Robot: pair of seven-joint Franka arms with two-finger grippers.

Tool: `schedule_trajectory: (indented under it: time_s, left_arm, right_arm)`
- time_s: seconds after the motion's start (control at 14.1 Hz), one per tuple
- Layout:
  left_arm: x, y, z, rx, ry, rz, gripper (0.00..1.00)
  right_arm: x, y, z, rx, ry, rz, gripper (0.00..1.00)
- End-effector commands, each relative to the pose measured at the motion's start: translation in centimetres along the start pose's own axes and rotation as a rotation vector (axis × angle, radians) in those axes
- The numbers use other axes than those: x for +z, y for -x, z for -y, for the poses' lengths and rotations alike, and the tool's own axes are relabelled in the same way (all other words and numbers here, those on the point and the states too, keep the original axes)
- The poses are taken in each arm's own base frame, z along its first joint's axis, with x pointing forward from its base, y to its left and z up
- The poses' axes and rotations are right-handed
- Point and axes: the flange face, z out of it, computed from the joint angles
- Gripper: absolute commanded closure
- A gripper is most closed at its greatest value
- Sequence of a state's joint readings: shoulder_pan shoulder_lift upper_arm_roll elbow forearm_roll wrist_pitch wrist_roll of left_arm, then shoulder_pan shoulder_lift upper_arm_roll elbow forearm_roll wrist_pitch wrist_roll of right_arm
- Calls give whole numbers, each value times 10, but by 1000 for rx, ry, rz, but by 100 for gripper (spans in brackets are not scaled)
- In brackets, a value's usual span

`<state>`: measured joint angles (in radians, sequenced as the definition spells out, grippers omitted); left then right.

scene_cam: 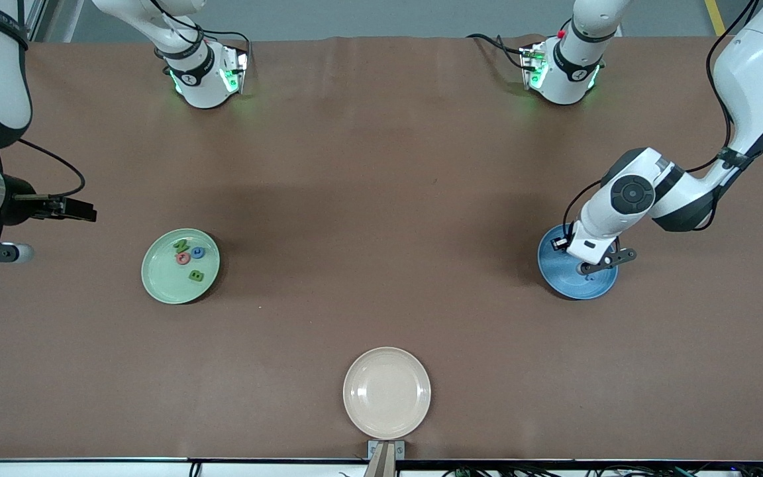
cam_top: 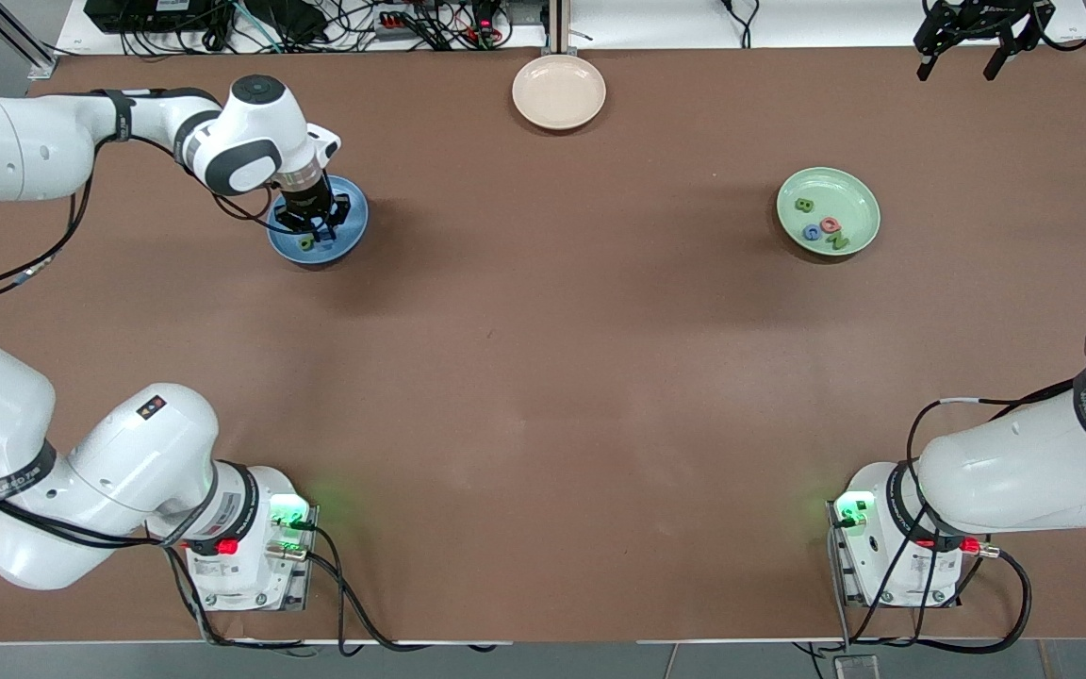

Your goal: Sort upper and lower case letters into plates

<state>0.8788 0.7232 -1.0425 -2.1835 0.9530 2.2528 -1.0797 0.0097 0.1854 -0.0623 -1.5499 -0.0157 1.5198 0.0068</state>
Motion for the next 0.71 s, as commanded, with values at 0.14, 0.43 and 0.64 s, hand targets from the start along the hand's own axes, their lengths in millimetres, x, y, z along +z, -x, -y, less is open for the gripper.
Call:
schedule_trajectory:
  time_s: [0.14, 0.43, 0.64]
  left_arm:
    - [-1, -7, 1, 4, 3, -34, 16]
    - [-29, -25, -3, -59, 37, -60, 0]
    - [-53, -35, -9, -87, 78, -69, 0]
  right_arm:
    - [-16, 24, -13, -30, -3, -34, 0]
    - [-19, 27, -17, -29, -5, -40, 0]
    - [-24, 28, -13, -36, -2, -48, 0]
